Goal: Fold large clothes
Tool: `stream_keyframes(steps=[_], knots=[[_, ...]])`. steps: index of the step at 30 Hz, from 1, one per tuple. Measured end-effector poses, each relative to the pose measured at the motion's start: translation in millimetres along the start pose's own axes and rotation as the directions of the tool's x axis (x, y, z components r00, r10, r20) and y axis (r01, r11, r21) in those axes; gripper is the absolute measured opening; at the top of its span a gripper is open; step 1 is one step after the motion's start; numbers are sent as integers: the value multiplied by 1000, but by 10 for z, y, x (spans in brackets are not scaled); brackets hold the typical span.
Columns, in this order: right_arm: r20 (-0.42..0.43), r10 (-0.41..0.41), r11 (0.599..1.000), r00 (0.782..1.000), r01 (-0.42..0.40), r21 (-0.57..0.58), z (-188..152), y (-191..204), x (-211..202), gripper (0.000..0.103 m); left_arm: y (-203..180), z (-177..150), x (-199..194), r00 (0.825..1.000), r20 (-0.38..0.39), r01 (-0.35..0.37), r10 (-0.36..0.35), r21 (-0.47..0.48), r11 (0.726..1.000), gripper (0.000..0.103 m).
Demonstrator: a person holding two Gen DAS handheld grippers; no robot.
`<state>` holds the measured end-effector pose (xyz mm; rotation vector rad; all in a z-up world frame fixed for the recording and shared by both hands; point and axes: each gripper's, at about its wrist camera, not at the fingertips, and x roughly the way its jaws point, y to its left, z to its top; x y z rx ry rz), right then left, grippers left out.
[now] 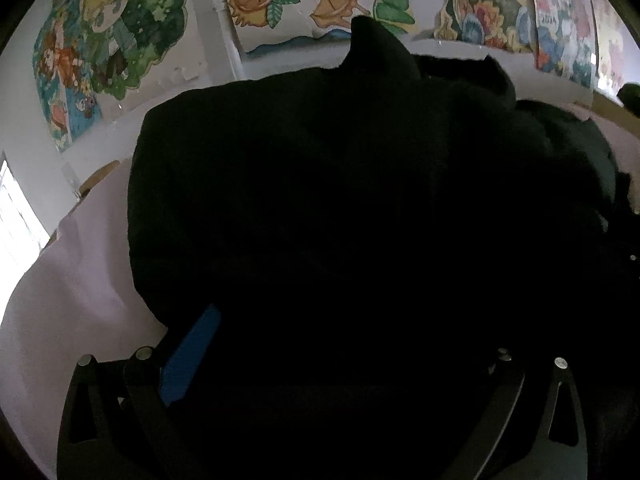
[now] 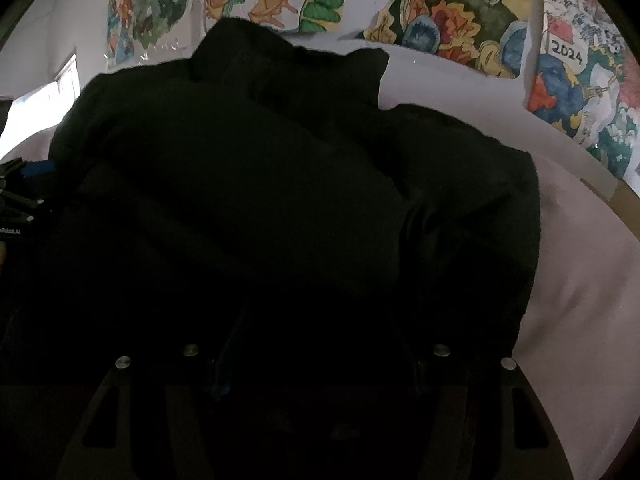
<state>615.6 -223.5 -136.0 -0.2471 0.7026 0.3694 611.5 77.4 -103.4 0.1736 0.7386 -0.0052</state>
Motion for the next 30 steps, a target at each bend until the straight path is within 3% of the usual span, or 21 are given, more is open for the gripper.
stream_keyframes(steps=[7,9,14,17,25,27,30], knots=[[13,-31,999,999,31,-17,180,21,-259,70,93,127,-328,998,-4,61,-61,-79,995,101],[40,-31,999,999,31,10,247,-25,-371,78,123,198,-528,995,48,89,-85,-105,990,101],[141,-45,993,989,29,116,546,-188,-597,85,37,505,-772,985,148,103,-87,-101,990,101],[157,-97,983,983,70,169,906,-222,-475,85,-53,868,-682,981,191,49,-31,-93,994,101],[196,-16,912,980,-66,405,1476,-514,206,85,-232,1605,91,981,192,56,-34,-107,993,101],[218,12,884,976,-113,454,1470,-607,368,81,-223,1728,263,979,205,50,-21,-137,989,101],[211,40,880,977,-134,455,1401,-643,607,57,-200,1821,429,975,220,2,39,-184,983,101]])
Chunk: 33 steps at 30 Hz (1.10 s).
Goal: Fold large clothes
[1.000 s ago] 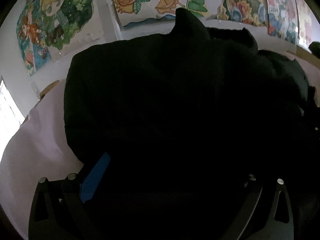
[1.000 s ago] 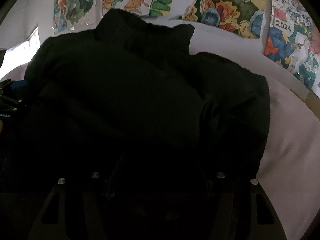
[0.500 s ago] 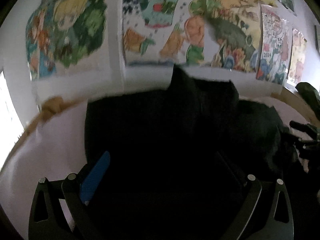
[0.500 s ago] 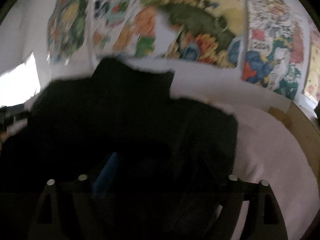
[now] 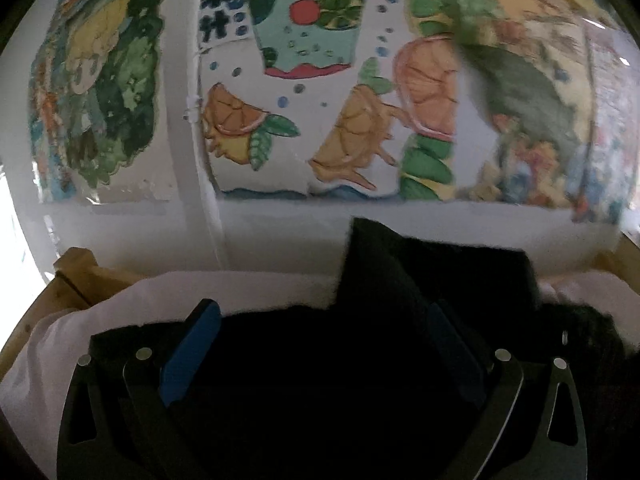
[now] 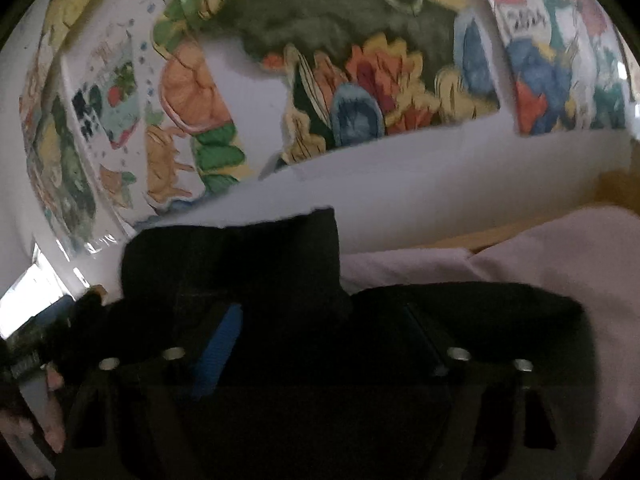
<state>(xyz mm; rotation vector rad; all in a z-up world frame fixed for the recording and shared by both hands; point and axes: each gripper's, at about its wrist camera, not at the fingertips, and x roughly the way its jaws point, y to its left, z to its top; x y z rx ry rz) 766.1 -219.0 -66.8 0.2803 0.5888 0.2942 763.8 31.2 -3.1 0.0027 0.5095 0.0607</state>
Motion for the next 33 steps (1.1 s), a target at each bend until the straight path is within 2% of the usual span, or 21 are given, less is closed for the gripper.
stream_keyframes(steps=[1,4,5,6,7,8,9,10,11,14,18,22,27,33], knots=[[-6,9,1000,1000,-9,13,-35,-37,60,50,6,14,22,1000,9,-2,2,-8,1000,101],[-4,26,1000,1000,-26,12,-131,-75,177,48,-28,27,131,998,14,55,-55,-9,998,99],[-4,31,999,999,-31,5,-148,-67,192,43,-51,24,155,998,3,69,-69,2,998,98],[-3,44,999,999,-44,-4,-167,-58,204,36,-84,12,197,997,-11,81,-81,24,996,89],[0,49,999,999,-49,-11,-185,-51,210,30,-107,4,229,995,-26,92,-92,37,995,70],[2,54,998,999,-54,-18,-200,-42,213,27,-131,-8,261,994,-48,104,-102,46,994,55],[4,55,998,998,-55,-24,-209,-34,216,23,-148,-30,329,988,-98,127,-121,47,991,23],[9,60,998,998,-60,-30,-225,-22,195,19,-148,-47,359,984,-128,129,-124,37,991,17],[12,63,997,998,-63,-39,-236,-6,167,18,-121,-62,347,984,-133,122,-119,15,992,15],[39,74,996,997,-71,-56,-230,31,22,14,-13,-57,138,980,-77,180,-184,-59,982,11],[68,75,991,995,-67,-117,-171,142,-236,12,31,-63,-282,977,10,214,-214,-27,976,9],[79,70,973,994,-50,-223,-136,333,-540,11,119,-73,-679,969,57,243,-242,-20,970,9],[74,90,945,993,-62,-320,-258,454,-1077,11,286,-257,-1265,947,107,307,-303,-23,951,8],[62,99,917,993,-66,-394,-501,535,-1538,8,360,-488,-1662,916,148,384,-372,-62,921,6]])
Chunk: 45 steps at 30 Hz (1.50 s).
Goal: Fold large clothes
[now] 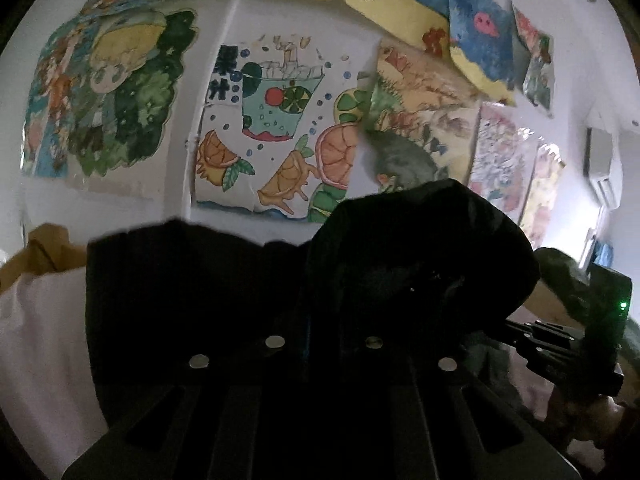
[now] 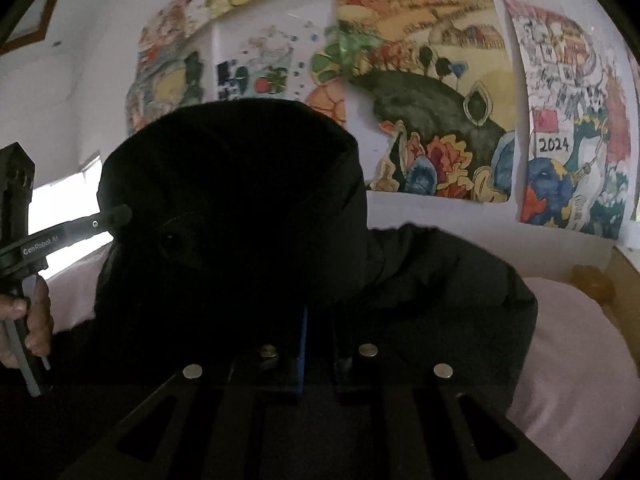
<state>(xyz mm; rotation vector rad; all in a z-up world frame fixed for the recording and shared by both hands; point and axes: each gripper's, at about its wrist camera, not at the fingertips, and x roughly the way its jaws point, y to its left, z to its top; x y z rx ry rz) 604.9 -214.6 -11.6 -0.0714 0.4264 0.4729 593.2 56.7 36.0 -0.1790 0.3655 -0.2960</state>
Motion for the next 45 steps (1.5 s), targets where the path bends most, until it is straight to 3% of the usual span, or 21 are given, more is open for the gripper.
stream_keyframes(steps=[7,14,17,20,25,28,29,31,34,40,43,45], knots=[[-14,-9,1000,1000,9,-20,-135,89,-258,6,-4,-247,-96,999,-40,-6,6,10,1000,5],[133,-89,991,987,74,111,258,-175,-546,6,26,-362,8,998,-56,-17,20,46,999,5],[105,-18,974,994,-7,226,472,-293,-316,7,45,-413,13,998,-60,-14,18,61,998,5],[21,67,954,998,-71,293,502,-248,-11,9,69,-451,12,997,-73,1,4,70,998,5],[-125,68,991,990,-52,126,216,80,288,9,157,-468,-38,992,-121,53,-45,59,997,10],[-187,55,994,981,-37,100,24,110,426,9,271,-529,-207,990,-115,86,-83,25,996,12],[-202,53,994,978,-33,105,-28,95,471,9,323,-547,-276,989,-116,92,-90,11,996,14],[-221,51,993,974,-26,113,-128,67,541,9,402,-545,-394,992,-98,81,-82,-15,997,31],[-230,44,994,972,-20,106,-217,70,620,9,463,-417,-520,997,-22,70,-72,-49,996,36],[-218,4,999,976,5,44,-287,127,709,9,241,-51,-167,997,20,72,-71,-52,996,36],[-209,6,999,978,4,48,-324,98,742,9,122,-53,189,998,-52,22,-23,-20,1000,36],[-202,15,998,979,-3,59,-334,64,755,9,111,-152,457,990,-137,-40,42,13,999,35]])
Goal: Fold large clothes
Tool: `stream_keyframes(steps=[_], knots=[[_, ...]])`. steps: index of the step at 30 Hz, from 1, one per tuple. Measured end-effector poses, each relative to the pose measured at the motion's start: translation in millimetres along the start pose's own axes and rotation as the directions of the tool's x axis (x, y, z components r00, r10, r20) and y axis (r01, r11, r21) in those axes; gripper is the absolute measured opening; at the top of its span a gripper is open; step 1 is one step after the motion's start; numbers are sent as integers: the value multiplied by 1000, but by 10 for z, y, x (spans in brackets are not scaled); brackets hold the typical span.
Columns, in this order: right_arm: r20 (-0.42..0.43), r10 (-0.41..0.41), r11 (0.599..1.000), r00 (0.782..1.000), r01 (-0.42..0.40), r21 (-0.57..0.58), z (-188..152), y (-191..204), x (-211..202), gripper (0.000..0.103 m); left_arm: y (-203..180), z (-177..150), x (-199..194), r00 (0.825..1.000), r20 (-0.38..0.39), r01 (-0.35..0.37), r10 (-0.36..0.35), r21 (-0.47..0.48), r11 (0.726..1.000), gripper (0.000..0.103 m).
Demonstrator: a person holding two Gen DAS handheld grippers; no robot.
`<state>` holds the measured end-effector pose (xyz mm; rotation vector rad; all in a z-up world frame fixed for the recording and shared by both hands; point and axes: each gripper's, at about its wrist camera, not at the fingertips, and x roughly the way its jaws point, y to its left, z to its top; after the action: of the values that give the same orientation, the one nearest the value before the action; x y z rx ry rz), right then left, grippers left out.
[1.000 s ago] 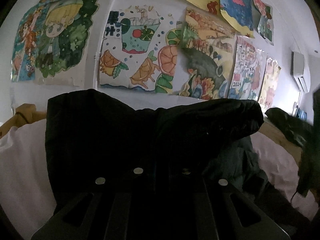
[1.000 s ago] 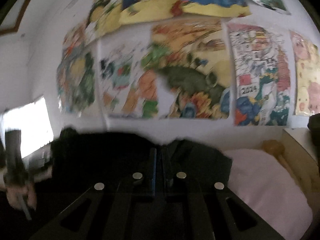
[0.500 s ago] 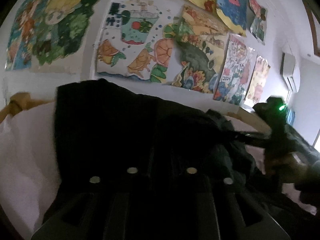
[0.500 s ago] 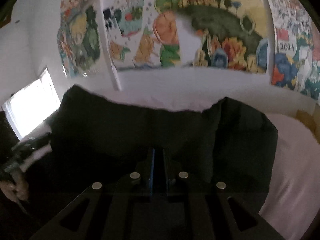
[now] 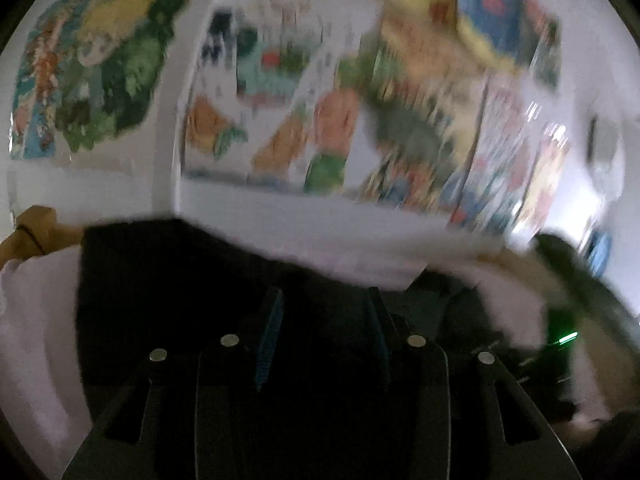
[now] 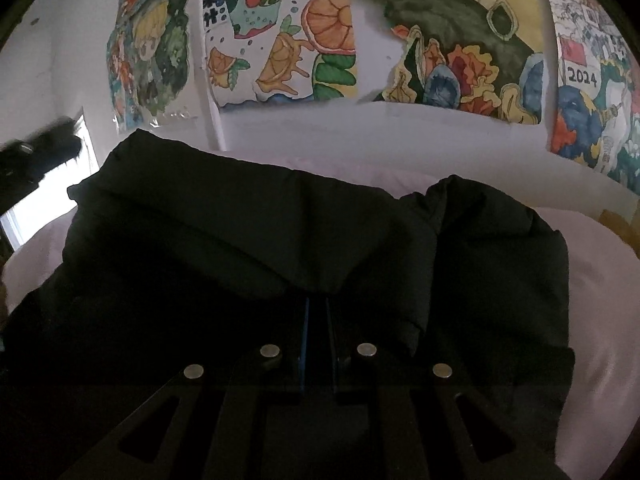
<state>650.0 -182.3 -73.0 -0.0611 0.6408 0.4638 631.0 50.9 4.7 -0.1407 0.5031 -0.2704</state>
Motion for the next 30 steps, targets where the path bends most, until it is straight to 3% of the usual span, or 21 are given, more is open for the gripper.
stream_keyframes(steps=[3,12,21,26,30], knots=[[5,13,1000,1000,-13,11,9,-41,34,7,116,-196,335,994,-94,-55,55,4,998,28],[-62,102,991,993,-96,97,-5,-265,553,4,369,-451,825,985,-146,-88,90,19,996,27],[-102,122,987,987,-109,118,-107,-336,901,0,422,-613,933,987,-111,-112,115,36,993,28],[-78,104,990,991,-96,103,-177,-290,791,0,381,-645,783,992,-79,-96,99,36,995,29],[-46,115,988,992,-110,107,-211,-269,673,3,316,-642,685,996,-65,-55,58,34,998,42]])
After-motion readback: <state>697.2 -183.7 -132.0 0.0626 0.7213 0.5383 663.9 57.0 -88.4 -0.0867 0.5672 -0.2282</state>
